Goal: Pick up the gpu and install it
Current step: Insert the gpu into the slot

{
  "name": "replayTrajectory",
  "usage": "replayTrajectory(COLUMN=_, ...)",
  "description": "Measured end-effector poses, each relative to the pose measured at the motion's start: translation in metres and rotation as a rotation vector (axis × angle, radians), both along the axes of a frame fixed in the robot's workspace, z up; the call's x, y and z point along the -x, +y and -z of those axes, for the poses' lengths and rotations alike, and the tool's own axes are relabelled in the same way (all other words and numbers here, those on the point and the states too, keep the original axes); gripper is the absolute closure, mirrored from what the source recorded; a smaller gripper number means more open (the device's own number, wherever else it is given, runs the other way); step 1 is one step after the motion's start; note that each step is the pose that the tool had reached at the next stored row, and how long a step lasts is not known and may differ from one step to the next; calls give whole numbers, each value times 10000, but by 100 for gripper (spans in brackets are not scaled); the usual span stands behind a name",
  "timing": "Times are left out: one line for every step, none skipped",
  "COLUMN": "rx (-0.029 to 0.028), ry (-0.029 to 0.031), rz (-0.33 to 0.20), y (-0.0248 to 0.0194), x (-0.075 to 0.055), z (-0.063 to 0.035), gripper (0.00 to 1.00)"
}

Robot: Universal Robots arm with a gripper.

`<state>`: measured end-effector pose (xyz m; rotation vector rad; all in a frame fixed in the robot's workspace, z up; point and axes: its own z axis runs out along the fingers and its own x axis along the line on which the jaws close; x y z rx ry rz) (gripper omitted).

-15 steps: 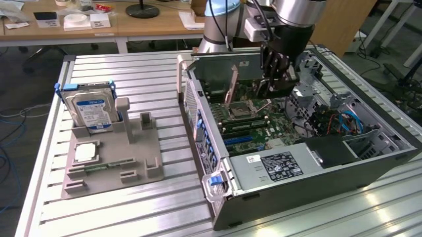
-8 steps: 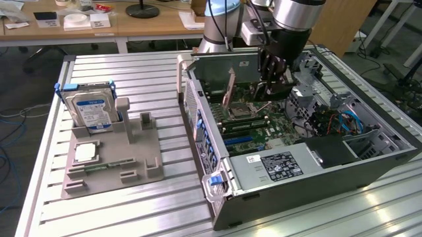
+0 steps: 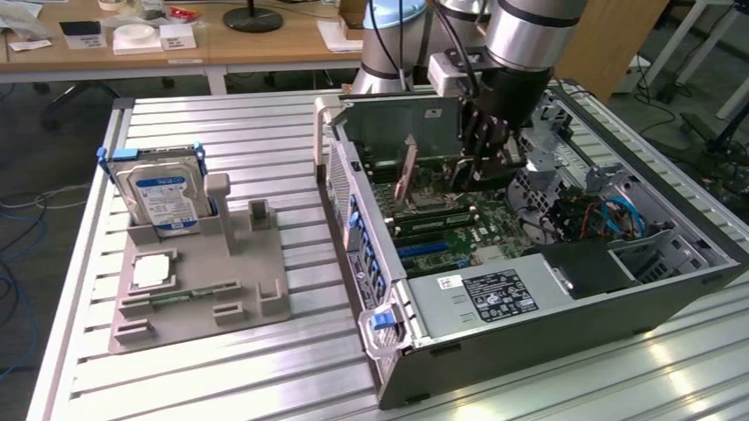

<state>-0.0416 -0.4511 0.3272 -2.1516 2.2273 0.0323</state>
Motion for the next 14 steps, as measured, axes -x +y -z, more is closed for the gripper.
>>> replayTrajectory(rx=2, ry=1, rz=-10, y=-1, x=5, z=17, gripper=72)
replayTrajectory(rx=1, ry=1, rz=-13, y=-1, x=11, z=35, gripper=72)
replayTrajectory(rx=-1, ry=1, rz=-20, y=-1, x=20, z=53, gripper=72)
replayTrajectory(rx=-7, ry=2, rz=-35, y=-1, x=31, z=70, gripper=72)
replayTrajectory(rx=-21, ry=1, rz=-63, y=-3, x=42, z=84, gripper=72)
replayTrajectory(rx=-43, ry=1, rz=-109, y=-5, x=49, z=98, gripper=72)
replayTrajectory(rx=-57, ry=0, rz=-154, y=-8, x=56, z=113, gripper=72)
replayTrajectory(rx=-56, ry=0, rz=-168, y=-9, x=59, z=128, gripper=72)
replayTrajectory(rx=-56, ry=1, rz=-169, y=-10, x=59, z=143, gripper=72)
replayTrajectory(rx=-57, ry=1, rz=-170, y=-13, x=60, z=157, gripper=72)
replayTrajectory(rx=-55, ry=2, rz=-170, y=-21, x=61, z=163, gripper=72)
replayTrajectory(rx=-56, ry=3, rz=-170, y=-30, x=61, z=169, gripper=72)
replayTrajectory(rx=-57, ry=2, rz=-170, y=-39, x=61, z=175, gripper=72)
replayTrajectory(rx=-57, ry=2, rz=-169, y=-53, x=61, z=182, gripper=72)
